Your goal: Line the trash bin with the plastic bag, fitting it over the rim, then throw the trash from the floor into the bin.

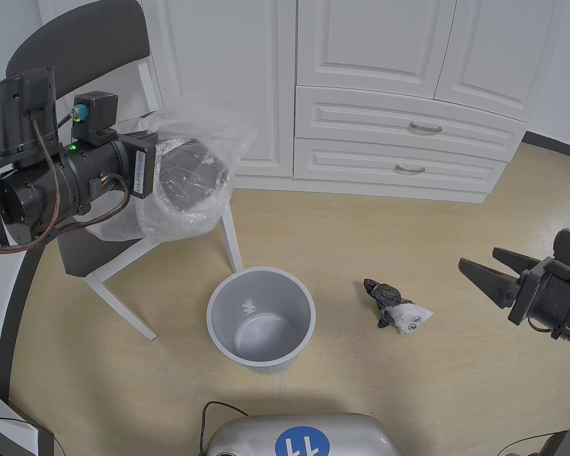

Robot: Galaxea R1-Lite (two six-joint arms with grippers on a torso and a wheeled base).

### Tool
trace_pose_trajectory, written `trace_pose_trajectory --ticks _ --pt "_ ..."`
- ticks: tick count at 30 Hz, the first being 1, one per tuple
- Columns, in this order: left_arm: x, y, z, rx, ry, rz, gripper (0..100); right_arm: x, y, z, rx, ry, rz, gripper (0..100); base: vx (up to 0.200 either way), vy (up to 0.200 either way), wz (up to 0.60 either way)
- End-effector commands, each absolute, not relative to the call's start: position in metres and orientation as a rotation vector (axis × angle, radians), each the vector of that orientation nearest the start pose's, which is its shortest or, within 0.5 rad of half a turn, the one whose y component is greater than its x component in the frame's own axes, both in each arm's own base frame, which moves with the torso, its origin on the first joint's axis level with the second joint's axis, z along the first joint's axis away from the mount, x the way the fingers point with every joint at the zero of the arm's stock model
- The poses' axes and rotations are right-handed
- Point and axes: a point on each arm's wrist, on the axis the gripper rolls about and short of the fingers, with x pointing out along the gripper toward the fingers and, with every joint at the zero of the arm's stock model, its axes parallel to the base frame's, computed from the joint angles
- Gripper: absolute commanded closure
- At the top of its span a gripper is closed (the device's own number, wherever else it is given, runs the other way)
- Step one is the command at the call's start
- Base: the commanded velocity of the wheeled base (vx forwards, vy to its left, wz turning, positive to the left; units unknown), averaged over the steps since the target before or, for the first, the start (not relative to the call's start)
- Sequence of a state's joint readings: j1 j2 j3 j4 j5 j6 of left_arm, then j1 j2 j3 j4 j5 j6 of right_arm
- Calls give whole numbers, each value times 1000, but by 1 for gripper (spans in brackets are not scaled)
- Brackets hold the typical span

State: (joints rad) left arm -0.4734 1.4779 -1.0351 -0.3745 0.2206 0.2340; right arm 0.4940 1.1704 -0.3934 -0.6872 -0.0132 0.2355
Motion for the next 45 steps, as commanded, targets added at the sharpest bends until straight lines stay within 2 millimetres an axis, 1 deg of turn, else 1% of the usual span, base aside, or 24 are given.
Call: trace_pose_trajectory --ticks 1,7,10,11,13,16,22,26,30,33,35,39,45 --pt "215 -123 302 231 -33 -318 100 149 88 186 210 217 493 0 0 0 0" --pt "206 -135 311 222 -67 -376 100 152 90 183 225 240 493 0 0 0 0" --pt "199 -143 318 217 -97 -412 100 155 92 183 260 253 493 0 0 0 0" --pt "199 -143 318 217 -97 -412 100 155 92 183 260 253 493 0 0 0 0" --pt "192 -150 326 208 -125 -440 100 157 93 186 318 256 491 0 0 0 0" --pt "188 -154 333 194 -149 -455 100 159 94 188 368 269 501 0 0 0 0" --pt "187 -154 335 179 -162 -458 100 160 99 183 382 311 545 0 0 0 0" --pt "182 -160 337 172 -173 -489 100 168 107 180 456 362 544 0 0 0 0" --pt "175 -165 341 158 -191 -524 100 176 113 173 500 425 556 0 0 0 0" --pt "169 -170 343 127 -193 -559 100 186 119 168 558 470 536 0 0 0 0" --pt "166 -174 343 116 -190 -578 100 191 122 167 601 472 531 0 0 0 0" --pt "166 -175 342 109 -190 -585 100 196 126 171 665 427 547 0 0 0 0" --pt "163 -177 346 85 -220 -597 100 200 128 167 668 426 542 0 0 0 0"
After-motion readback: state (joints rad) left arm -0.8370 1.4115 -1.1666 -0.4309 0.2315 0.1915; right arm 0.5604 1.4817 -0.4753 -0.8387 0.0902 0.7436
